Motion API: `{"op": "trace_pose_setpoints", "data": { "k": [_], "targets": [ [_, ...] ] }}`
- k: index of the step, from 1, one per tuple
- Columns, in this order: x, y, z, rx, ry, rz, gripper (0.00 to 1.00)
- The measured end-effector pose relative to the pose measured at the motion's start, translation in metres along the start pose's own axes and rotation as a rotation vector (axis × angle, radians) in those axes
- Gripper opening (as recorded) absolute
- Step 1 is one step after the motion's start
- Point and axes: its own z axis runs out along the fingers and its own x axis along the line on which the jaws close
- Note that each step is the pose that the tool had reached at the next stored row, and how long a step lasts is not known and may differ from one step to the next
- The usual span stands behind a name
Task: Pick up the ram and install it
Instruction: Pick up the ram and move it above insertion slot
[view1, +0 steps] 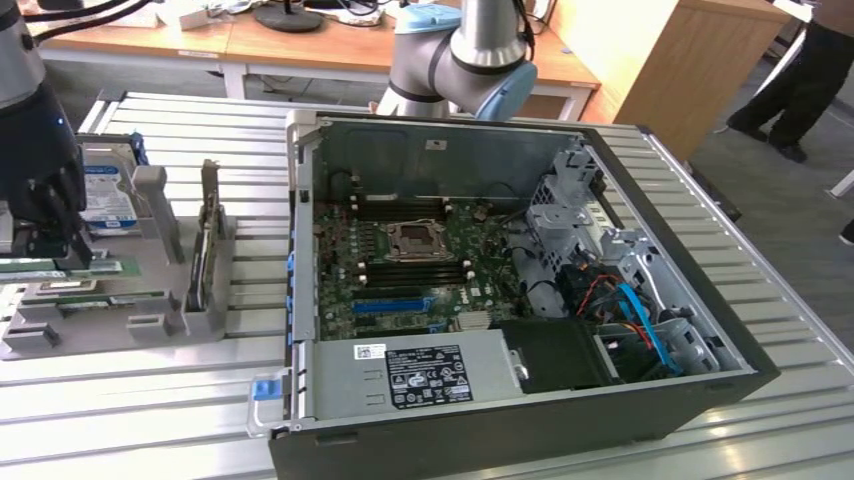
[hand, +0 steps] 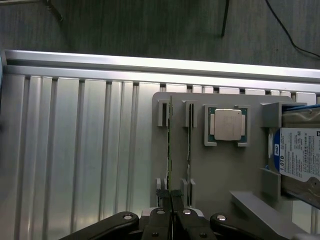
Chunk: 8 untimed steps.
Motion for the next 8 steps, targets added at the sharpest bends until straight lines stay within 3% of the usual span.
{"op": "trace_pose_setpoints", "data": {
  "k": [8],
  "targets": [
    [0.0,-0.0001,-0.0155,0.0,0.0,0.0,0.12]
  ]
}}
